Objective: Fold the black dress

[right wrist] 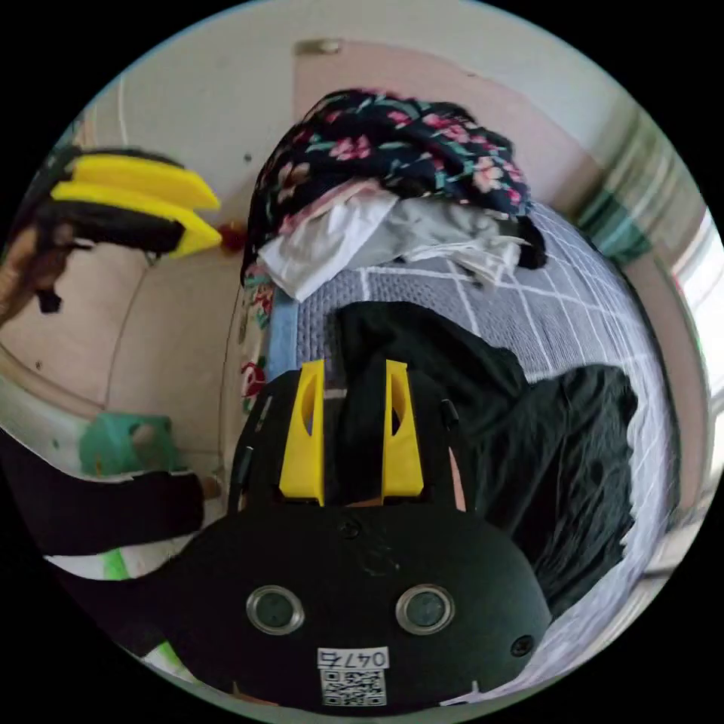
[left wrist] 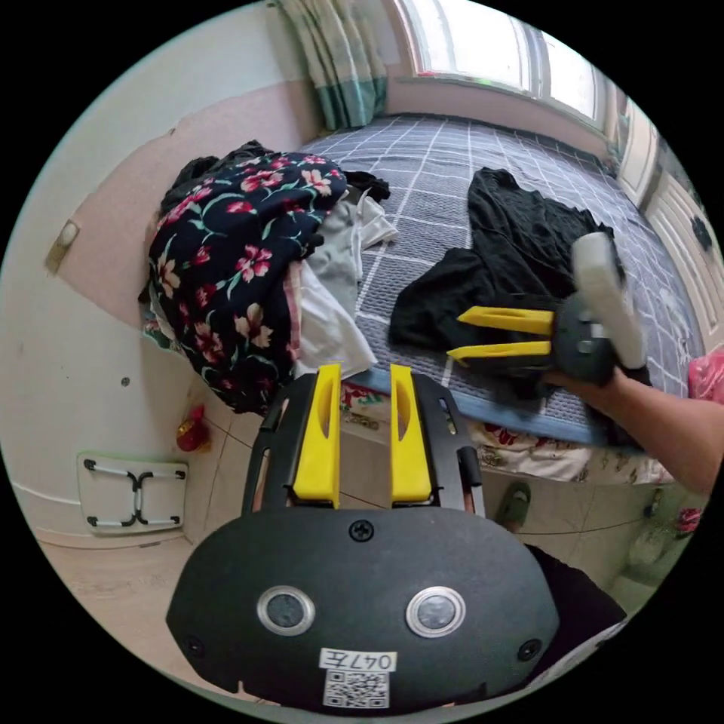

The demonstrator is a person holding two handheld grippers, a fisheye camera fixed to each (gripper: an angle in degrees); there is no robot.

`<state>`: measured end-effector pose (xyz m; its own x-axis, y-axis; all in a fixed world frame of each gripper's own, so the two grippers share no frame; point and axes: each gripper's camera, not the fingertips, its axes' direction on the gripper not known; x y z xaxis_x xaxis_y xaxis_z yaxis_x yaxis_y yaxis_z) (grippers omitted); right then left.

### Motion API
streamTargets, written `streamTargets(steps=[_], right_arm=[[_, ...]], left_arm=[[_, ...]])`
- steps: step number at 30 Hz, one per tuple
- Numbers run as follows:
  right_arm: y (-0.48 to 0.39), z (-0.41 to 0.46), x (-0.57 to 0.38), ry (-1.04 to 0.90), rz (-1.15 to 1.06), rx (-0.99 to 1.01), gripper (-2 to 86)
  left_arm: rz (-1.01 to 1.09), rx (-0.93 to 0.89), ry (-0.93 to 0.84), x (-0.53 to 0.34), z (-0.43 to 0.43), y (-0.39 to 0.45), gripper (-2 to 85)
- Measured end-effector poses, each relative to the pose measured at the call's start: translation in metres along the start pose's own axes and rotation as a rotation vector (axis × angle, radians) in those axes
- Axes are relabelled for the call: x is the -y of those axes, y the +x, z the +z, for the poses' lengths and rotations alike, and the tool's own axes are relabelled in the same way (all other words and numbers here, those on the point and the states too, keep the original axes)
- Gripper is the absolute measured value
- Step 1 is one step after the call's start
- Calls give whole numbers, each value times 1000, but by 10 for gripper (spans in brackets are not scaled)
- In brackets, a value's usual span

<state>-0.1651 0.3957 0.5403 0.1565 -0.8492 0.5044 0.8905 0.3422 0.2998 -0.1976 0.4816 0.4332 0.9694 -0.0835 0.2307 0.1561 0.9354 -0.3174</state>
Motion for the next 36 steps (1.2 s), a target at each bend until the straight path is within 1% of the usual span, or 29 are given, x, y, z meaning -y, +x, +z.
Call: streamTargets(steps=[2,4,6,7,9,10,11,12,13,14,15,16,18,20,21,23,24,28,29,31,33,34,35,36], right_arm=[[-15,34,20,-108,-100,-59,49],[-16,47,20,-152,-81,-129,21],[-15,55,19,-189,-69,-159,5],[-10,50,19,-171,-20,-154,2],[8,19,19,-43,148,-68,2],[18,-3,14,80,259,26,4],[18,-5,12,90,262,71,14],[15,-1,13,54,240,86,19],[11,6,15,3,205,133,42],[8,4,16,22,184,196,62],[7,-1,16,45,182,212,70],[5,-12,17,83,185,215,81],[2,-29,14,92,202,182,86],[-1,-41,3,84,254,50,76],[-3,-40,4,76,244,10,73],[-14,-24,20,47,110,-61,66],[-16,-18,26,49,80,-64,66],[-44,39,59,-32,-201,-38,61],[-53,55,60,-84,-280,-62,43],[-61,71,56,-130,-343,-92,17],[-59,64,53,-91,-276,-163,3],[-51,50,50,-41,-196,-208,-1],[-35,31,45,-2,-45,-172,-3],[-24,20,39,24,48,-154,-4]], left_arm=[[10,-25,-18,0,9,-12,95],[17,-57,-33,1,20,-21,94],[-27,-149,-48,3,35,-33,95],[-41,-175,-51,4,38,-36,97],[-76,-250,-46,8,45,-43,100],[-74,-264,-45,9,46,-44,100],[-59,-274,-46,12,50,-42,101],[-34,-270,-54,17,54,-40,103],[-23,-264,-57,20,55,-39,104],[-9,-257,-52,26,56,-39,106],[-6,-252,-44,31,56,-41,107],[-7,-252,-43,33,56,-42,107],[-6,-282,-69,41,63,-45,110],[-5,-282,-79,43,69,-44,113],[1,-254,-80,43,71,-42,114],[-12,-218,-57,44,70,-44,115],[-26,-200,-43,45,68,-47,115],[-20,-126,-25,44,63,-65,112],[-27,-114,-26,43,63,-73,111],[-49,-112,-30,42,63,-84,110],[-64,-122,-33,44,67,-89,109],[-59,-126,-33,45,68,-88,109],[-38,-138,-31,49,70,-83,108],[-6,-150,-27,55,71,-75,108]])
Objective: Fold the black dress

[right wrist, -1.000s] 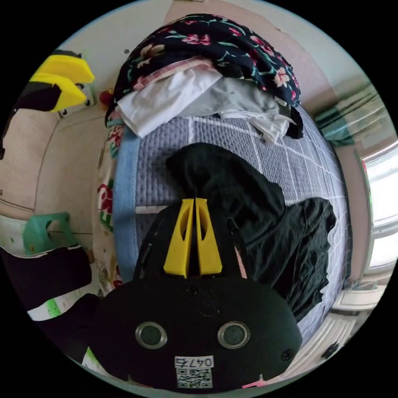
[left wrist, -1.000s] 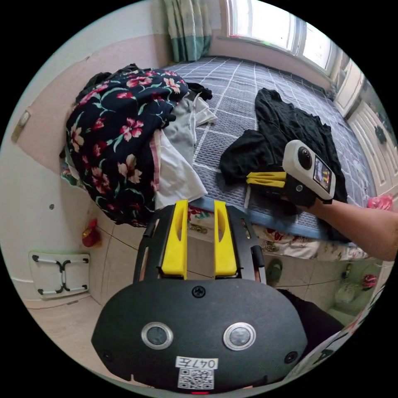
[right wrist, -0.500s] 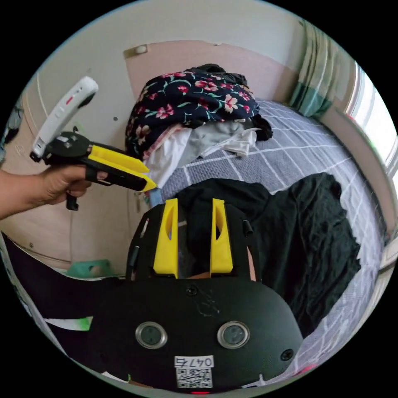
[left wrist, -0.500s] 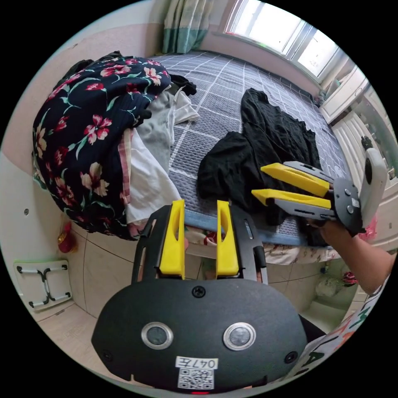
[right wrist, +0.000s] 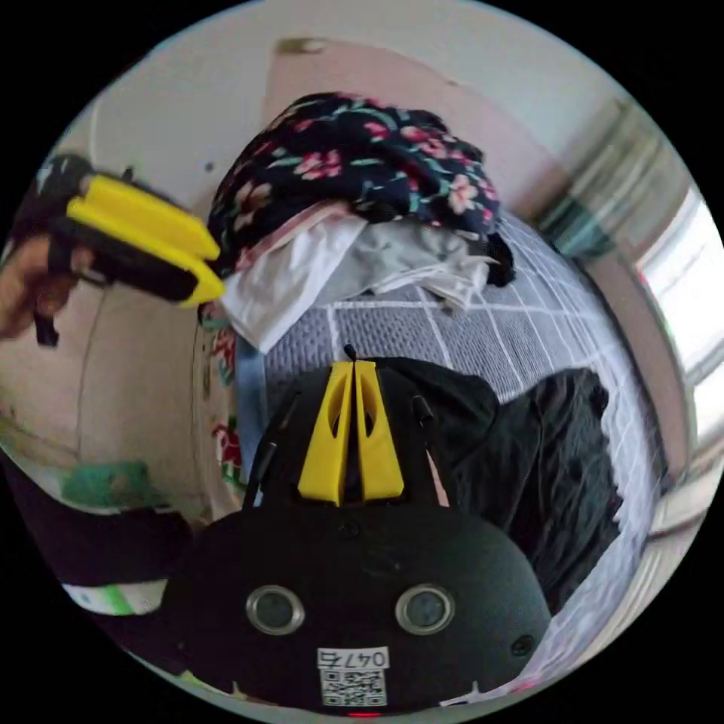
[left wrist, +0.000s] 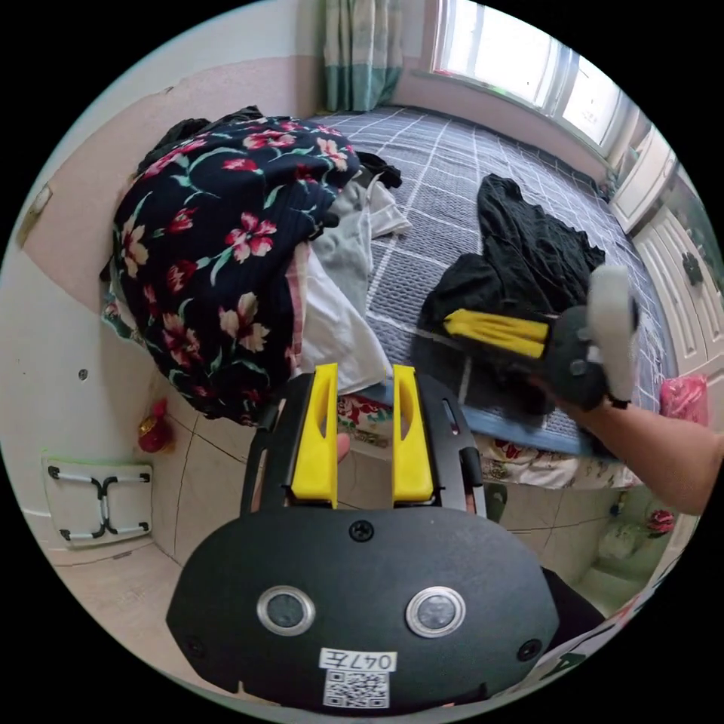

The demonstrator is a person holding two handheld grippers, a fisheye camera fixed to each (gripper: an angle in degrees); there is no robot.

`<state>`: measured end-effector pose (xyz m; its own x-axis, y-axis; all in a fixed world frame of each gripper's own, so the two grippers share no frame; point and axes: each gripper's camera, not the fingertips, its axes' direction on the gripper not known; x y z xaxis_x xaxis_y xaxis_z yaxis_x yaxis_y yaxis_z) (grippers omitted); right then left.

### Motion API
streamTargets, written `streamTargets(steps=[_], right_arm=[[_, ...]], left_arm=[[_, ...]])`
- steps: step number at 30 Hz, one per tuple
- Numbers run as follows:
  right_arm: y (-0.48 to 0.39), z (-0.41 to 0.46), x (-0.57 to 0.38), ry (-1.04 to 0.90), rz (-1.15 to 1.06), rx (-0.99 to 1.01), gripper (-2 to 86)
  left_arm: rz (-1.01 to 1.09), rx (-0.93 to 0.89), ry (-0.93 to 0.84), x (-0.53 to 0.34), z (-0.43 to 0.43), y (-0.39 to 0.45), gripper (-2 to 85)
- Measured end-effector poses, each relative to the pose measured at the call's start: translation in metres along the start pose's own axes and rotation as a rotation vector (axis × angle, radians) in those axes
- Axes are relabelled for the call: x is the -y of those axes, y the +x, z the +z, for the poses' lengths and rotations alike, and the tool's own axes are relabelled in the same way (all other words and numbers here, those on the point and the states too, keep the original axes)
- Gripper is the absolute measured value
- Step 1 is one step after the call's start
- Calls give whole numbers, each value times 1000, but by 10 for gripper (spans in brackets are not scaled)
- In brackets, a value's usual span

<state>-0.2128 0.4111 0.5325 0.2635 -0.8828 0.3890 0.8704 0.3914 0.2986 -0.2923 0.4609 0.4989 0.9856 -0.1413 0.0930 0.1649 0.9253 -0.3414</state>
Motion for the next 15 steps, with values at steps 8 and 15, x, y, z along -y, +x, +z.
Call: streamTargets(steps=[8,15], right_arm=[[97,-95,-189,120,987,32,-1],[96,-66,-239,-55,997,130,84]], left_arm=[[263,-66,33,45,18,82,108],[466,-148,-20,111,61,166,117]])
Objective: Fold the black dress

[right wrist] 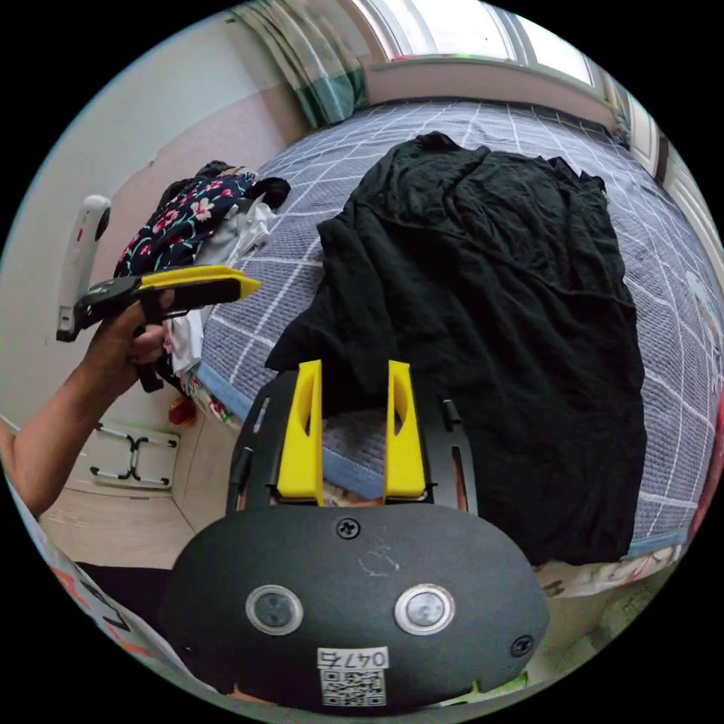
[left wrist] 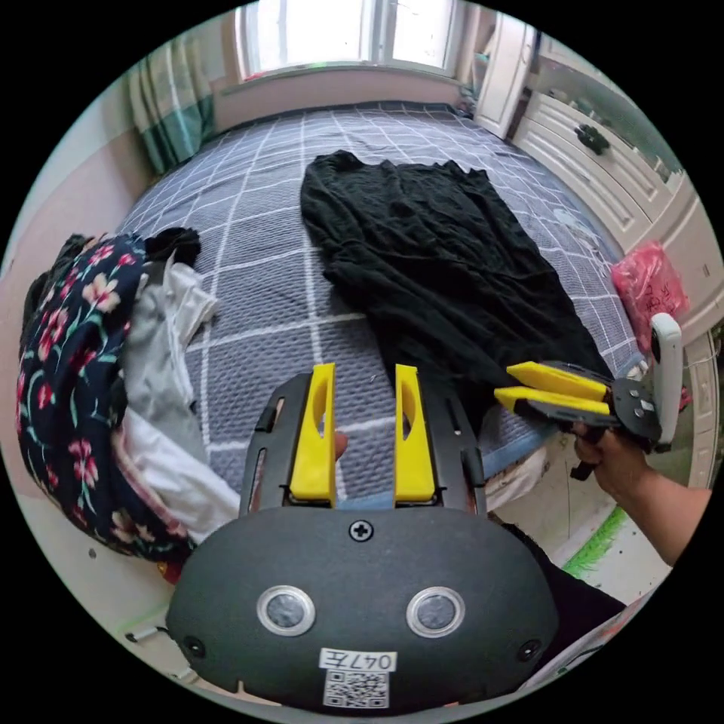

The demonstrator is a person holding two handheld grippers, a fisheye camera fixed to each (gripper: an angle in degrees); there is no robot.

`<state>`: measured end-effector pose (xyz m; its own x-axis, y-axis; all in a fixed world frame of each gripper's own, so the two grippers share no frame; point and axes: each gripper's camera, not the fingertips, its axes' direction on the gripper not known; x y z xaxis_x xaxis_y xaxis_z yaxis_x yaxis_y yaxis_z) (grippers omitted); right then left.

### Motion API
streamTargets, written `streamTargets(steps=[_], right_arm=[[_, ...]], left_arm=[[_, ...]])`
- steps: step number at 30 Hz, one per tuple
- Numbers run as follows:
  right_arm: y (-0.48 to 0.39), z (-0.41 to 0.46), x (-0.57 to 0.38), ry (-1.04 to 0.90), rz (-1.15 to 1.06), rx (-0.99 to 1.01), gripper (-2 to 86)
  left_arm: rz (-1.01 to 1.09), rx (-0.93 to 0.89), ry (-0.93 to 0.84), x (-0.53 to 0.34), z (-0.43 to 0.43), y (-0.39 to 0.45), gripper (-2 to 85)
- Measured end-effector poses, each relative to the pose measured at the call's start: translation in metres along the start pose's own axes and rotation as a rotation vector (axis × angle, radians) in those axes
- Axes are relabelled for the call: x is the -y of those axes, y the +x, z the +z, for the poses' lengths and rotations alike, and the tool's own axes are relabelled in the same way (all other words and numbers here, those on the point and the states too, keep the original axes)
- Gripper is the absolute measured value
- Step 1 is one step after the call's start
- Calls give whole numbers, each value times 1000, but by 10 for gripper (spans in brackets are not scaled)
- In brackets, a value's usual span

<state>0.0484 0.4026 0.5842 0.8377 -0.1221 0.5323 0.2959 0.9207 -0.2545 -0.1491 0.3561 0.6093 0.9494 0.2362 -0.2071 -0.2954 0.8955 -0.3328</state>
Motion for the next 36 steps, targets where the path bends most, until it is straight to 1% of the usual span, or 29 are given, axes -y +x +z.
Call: streamTargets(steps=[1,3,5,6,7,8,10,11,12,13,15,17,18,21,23,26,28,30,32,36], right_arm=[[4,-2,2,-24,-3,-11,90],[5,-14,4,-1,-34,-80,85],[-14,-26,12,64,-205,-184,67],[-20,-25,15,75,-259,-206,62],[-32,-19,22,75,-364,-239,56],[-38,-7,29,35,-438,-251,51],[-37,12,38,-27,-478,-236,46],[-34,25,41,-100,-499,-221,42],[-33,30,41,-132,-504,-223,35],[-30,37,40,-170,-505,-250,23],[-28,40,36,-176,-513,-304,7],[-24,33,34,-150,-488,-356,0],[-22,30,34,-140,-475,-349,-1],[-5,8,40,-85,-336,-240,-3],[18,-3,42,-57,-185,-148,-3],[51,-5,42,-66,-20,-93,-3],[67,0,41,-90,41,-58,-3],[75,4,43,-108,59,-31,-3],[79,6,46,-109,44,-27,-3],[82,7,47,-106,32,-14,-3]], left_arm=[[-3,-6,-10,7,4,0,119],[-85,-43,10,30,17,-12,125],[-140,-60,6,51,32,-26,127],[-155,-57,-13,65,45,-34,129],[-159,-55,-34,72,52,-38,130],[-167,-45,-70,83,64,-43,132],[-198,-63,-83,94,76,-51,128],[-222,-90,-85,99,81,-55,119],[-246,-87,-78,102,85,-56,79],[-255,-74,-74,103,86,-56,59],[-246,-23,-54,109,85,-52,5],[-240,-18,-15,113,75,-48,-3],[-225,13,16,116,64,-44,-5],[-148,70,72,134,46,-29,-7],[-129,72,49,145,46,-24,-7],[-209,128,45,140,43,-28,-3],[-272,109,3,130,52,-36,5],[-320,-25,-29,124,73,-42,24],[-351,-76,-34,128,89,-45,30],[-404,-47,-10,146,97,-44,2]])
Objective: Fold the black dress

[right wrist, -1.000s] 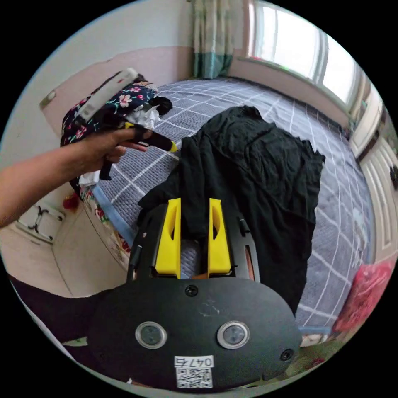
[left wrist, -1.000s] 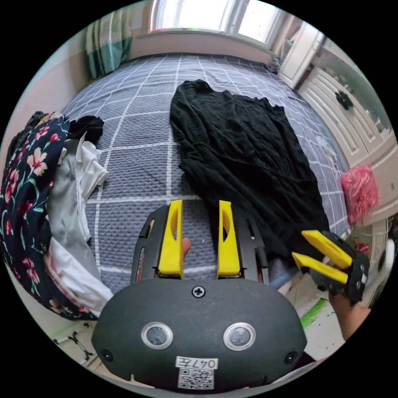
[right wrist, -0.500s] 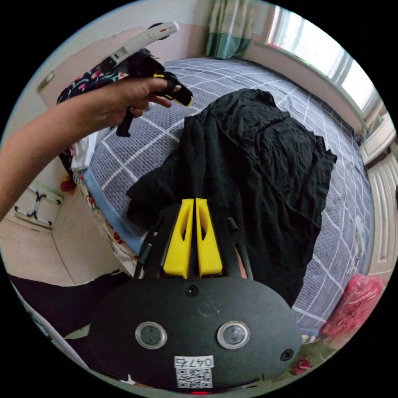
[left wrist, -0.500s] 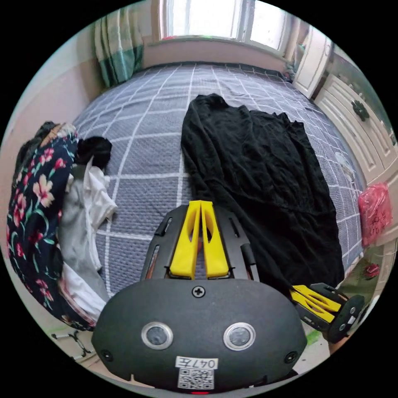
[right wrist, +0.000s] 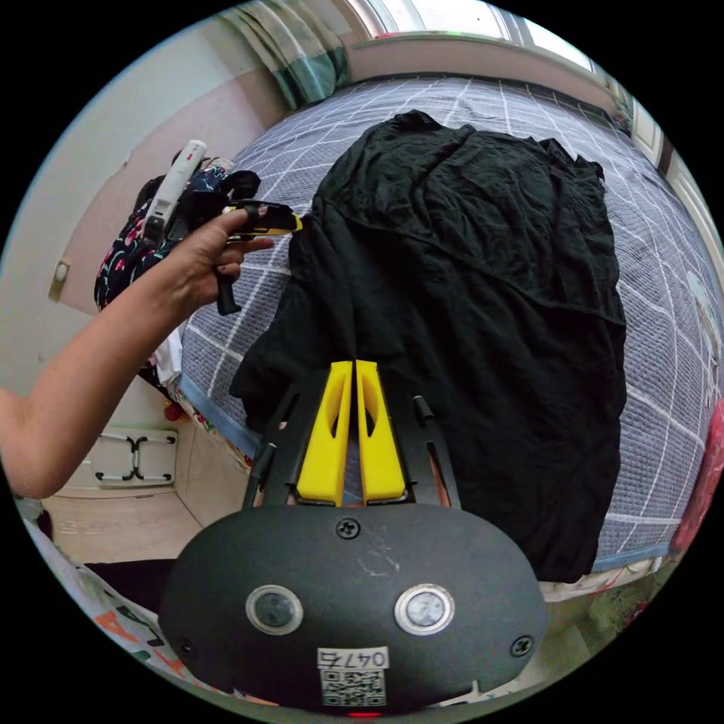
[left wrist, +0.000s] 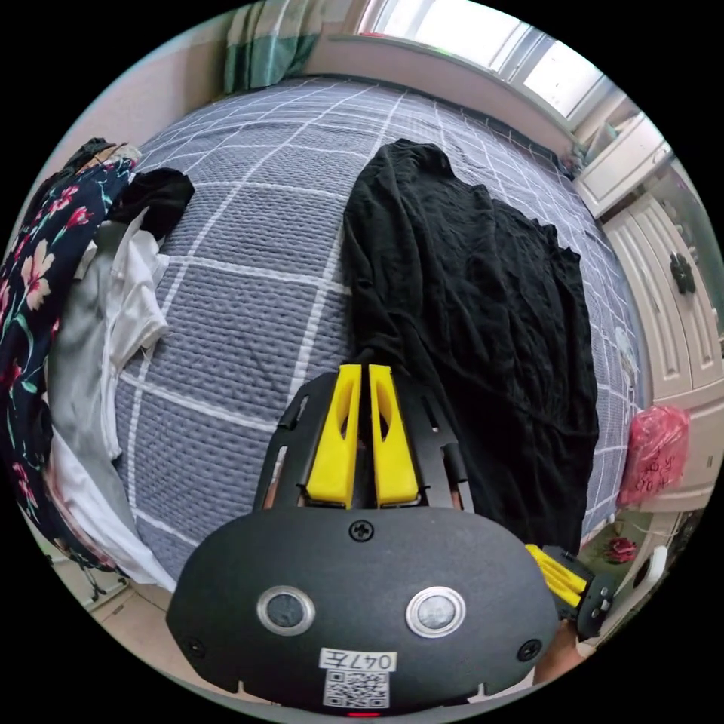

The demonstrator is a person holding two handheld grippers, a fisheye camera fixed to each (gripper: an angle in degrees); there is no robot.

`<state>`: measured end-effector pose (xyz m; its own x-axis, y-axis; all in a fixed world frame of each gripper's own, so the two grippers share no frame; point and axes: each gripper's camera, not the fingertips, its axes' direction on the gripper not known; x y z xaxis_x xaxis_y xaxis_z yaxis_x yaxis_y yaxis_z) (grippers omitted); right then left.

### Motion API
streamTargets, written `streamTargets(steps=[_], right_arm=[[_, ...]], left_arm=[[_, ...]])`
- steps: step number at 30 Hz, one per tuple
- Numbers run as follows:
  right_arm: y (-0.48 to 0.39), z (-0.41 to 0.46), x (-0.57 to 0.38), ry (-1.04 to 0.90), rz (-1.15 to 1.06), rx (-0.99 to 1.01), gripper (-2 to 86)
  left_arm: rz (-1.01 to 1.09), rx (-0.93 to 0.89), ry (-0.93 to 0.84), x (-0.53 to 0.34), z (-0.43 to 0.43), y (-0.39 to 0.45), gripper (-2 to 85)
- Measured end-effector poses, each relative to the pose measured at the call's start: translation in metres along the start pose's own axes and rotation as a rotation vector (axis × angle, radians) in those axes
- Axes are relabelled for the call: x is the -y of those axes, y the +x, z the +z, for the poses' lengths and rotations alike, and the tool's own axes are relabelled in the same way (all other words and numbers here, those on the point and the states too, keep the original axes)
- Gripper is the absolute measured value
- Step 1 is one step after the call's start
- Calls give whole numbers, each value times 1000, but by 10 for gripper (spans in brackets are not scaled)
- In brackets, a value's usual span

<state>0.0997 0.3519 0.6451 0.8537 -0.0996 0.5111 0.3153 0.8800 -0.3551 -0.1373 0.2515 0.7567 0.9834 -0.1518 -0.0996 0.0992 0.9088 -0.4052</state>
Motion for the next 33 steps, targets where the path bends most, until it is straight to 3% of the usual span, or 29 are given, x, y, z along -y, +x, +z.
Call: streamTargets(steps=[8,15,20,24,27,30,33], right_arm=[[13,-3,-9,17,65,12,16],[27,22,-12,-109,61,-20,54],[-17,-9,-19,92,-160,-89,23],[-40,17,-12,44,-221,14,14],[-56,44,-19,-41,-252,26,13],[-75,45,-31,-15,-317,2,15],[-86,47,-40,-25,-358,8,20]], left_arm=[[245,41,113,2,-30,76,-8],[481,431,54,-4,2,145,-7],[383,161,210,-10,-63,119,-7],[417,73,74,4,-47,113,-6],[430,128,19,-1,-21,115,-3],[446,274,106,-1,-28,121,8],[433,157,127,15,-40,122,38]])
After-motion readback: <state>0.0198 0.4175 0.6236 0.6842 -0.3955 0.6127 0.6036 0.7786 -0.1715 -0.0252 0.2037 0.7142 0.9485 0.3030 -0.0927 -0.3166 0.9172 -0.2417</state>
